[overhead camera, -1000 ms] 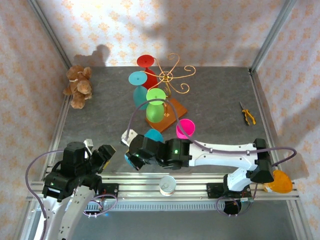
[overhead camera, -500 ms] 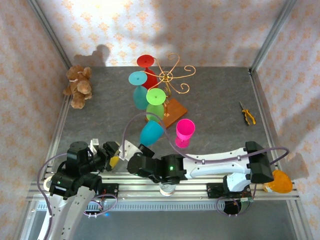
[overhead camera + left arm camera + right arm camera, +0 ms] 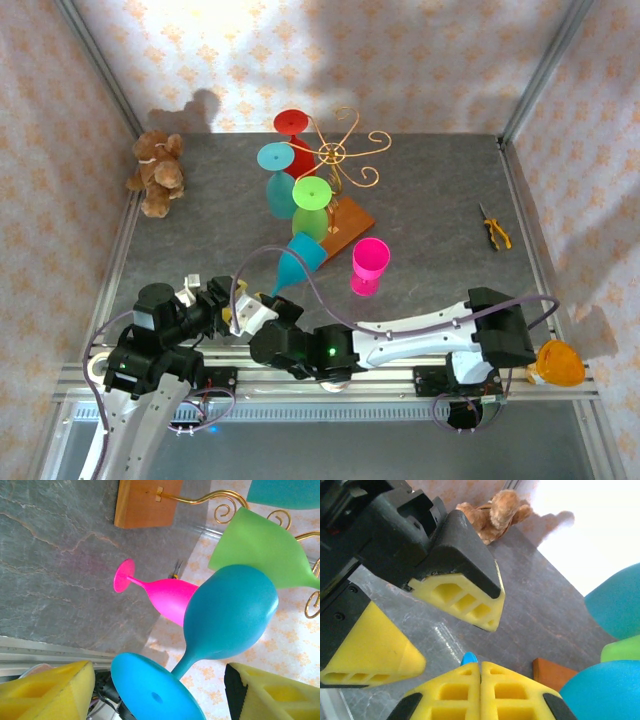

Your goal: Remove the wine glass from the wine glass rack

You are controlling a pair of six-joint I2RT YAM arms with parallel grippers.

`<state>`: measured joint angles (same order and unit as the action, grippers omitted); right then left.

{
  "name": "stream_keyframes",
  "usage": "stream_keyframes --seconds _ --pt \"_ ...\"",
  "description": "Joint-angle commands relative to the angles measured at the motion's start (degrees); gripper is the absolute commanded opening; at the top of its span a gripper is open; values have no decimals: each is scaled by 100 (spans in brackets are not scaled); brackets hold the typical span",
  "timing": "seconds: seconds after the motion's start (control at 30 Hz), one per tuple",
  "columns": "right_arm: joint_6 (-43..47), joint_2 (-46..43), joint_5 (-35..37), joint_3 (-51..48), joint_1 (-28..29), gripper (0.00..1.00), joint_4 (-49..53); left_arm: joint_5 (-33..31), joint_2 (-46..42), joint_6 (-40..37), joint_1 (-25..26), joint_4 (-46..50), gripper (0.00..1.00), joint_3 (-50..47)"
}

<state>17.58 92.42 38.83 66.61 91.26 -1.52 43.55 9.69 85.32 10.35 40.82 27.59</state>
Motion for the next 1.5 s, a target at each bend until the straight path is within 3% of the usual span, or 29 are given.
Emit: stream_keyframes --seconds 0.0,0.8,1.3,1.47 --pt "575 65 572 -247 93 0 -847 171 -90 191 -24 -320 69 -16" --pt "1344 390 472 -28 138 0 -1774 84 -117 520 -24 -892 59 -143" --pt "1583 409 380 192 192 0 -1976 44 -107 687 -24 -1256 41 -237" --pt "1661 408 296 288 191 0 -2037 5 -117 741 -24 -1365 30 -255"
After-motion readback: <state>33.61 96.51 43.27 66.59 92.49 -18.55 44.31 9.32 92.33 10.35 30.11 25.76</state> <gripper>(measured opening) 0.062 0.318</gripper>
